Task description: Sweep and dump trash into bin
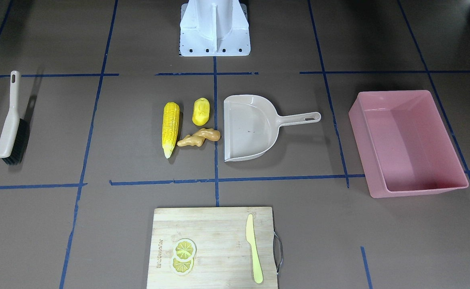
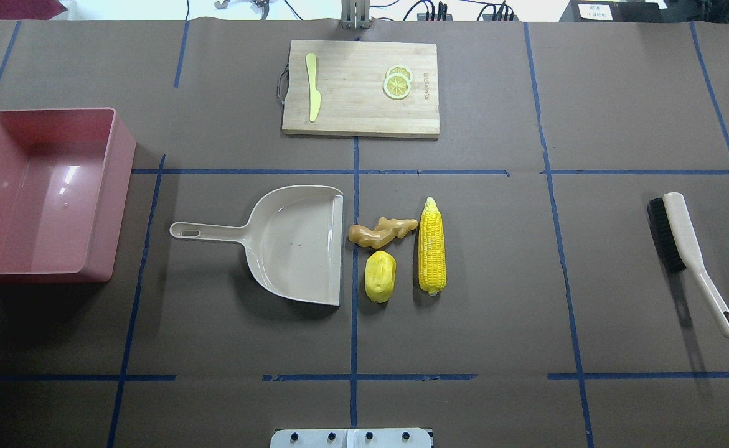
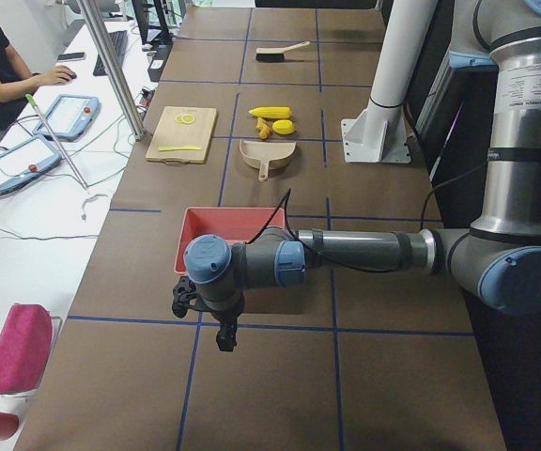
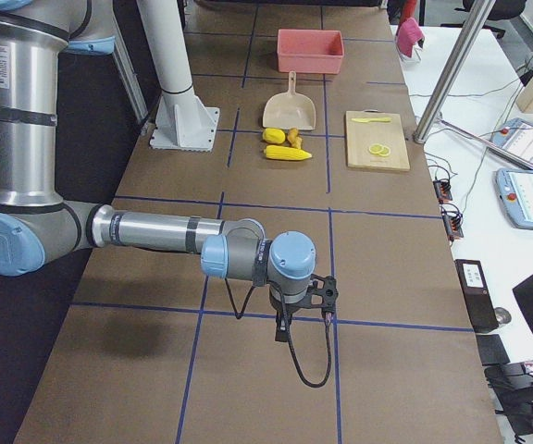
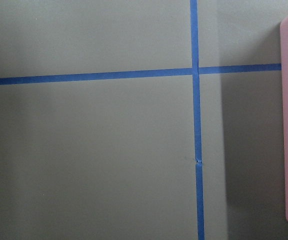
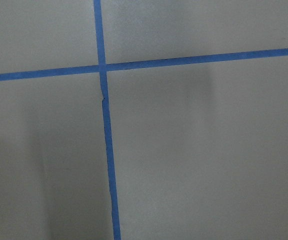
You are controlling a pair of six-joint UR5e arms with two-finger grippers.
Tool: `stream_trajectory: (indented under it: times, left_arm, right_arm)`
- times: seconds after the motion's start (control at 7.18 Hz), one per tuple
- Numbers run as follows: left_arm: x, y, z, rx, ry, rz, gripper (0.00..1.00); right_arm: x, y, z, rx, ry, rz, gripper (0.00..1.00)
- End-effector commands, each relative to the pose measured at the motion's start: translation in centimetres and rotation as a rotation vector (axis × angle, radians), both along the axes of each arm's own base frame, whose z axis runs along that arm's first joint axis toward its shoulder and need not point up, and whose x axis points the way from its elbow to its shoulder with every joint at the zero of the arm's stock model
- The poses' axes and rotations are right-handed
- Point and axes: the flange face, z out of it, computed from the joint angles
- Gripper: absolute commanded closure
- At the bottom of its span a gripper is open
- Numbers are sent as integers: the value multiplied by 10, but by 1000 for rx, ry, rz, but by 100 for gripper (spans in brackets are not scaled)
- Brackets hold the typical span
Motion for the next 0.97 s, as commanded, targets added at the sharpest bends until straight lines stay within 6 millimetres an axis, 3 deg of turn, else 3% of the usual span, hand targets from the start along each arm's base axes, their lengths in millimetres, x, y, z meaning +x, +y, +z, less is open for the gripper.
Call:
stream_trajectory:
  times: [0.0, 0.84]
  left_arm:
    - [0, 0, -1, 5, 0, 0, 0]
    - [0, -4, -8, 16, -1, -2, 0]
  right_arm:
    - [0, 0, 0, -1, 0, 0, 0]
    - [0, -4, -4, 10, 1, 0, 0]
